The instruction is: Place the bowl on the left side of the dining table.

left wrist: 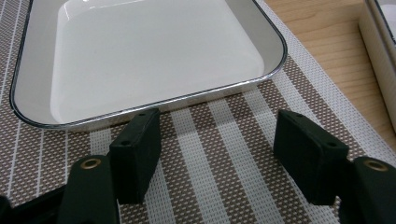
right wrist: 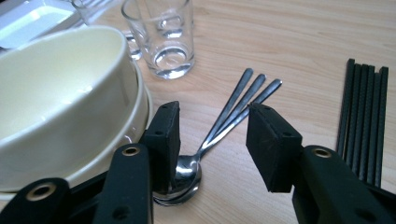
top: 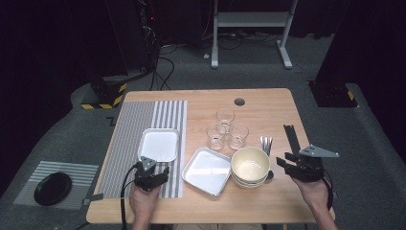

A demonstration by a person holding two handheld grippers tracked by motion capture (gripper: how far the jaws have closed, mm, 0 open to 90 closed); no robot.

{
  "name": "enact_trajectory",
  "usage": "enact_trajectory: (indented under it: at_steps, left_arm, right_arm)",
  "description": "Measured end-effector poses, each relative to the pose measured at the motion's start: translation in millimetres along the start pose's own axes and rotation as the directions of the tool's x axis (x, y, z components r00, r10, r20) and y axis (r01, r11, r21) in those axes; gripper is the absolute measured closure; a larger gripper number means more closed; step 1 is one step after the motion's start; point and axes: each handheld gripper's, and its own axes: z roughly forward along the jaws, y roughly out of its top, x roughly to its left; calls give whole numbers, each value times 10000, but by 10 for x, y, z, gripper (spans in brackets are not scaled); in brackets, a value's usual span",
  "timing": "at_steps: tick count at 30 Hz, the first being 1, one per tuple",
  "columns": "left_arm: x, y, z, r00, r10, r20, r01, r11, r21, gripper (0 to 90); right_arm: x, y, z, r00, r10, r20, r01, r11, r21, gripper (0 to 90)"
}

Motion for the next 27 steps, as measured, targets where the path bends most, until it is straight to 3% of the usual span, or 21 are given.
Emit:
enact_trajectory:
  at_steps: [3,4,5,10,12,13,17,21,22,23,27]
  left_arm:
    - [-3,-1,2,10000,-42,4,42,10000,-29,326]
    - [36,10,-29,9987,500,-3,-500,9980,390,326]
    - [1,0,0,10000,13,0,-13,10000,3,327]
    - [-3,-1,2,10000,-51,1,51,10000,-27,326]
    - [0,0,0,10000,-2,-1,2,10000,4,326]
    - [34,10,-27,9989,477,-10,-476,9982,360,326]
    - [37,11,-28,9986,521,-12,-520,9979,375,326]
    - [36,11,-28,9987,509,-10,-508,9980,371,326]
    - [-2,-1,3,10000,-43,5,43,10000,-33,326]
    - [37,12,-31,9987,517,-15,-516,9978,415,326]
    - [39,12,-27,9984,566,-9,-565,9978,351,326]
  right_arm:
    - [-1,50,-38,9999,71,-133,-72,9999,-101,569]
    - [-2,68,-48,9998,63,-181,-65,9999,-100,575]
    - [5,84,-55,9997,141,-218,-142,9999,-69,581]
    - [11,122,-59,9994,78,-342,-82,9999,-107,596]
    - [23,139,-56,9993,47,-384,-50,9999,-88,600]
    - [27,147,-58,9991,42,-411,-46,9999,-118,604]
    - [56,170,-77,9985,16,-554,-29,9998,-221,614]
    - [88,204,-84,9976,-86,-692,69,9997,-248,621]
    - [98,213,-88,9973,-73,-733,58,9998,-214,623]
    - [111,223,-88,9970,-53,-770,38,9998,-208,624]
    - [133,260,-91,9960,-204,-869,183,9995,-254,631]
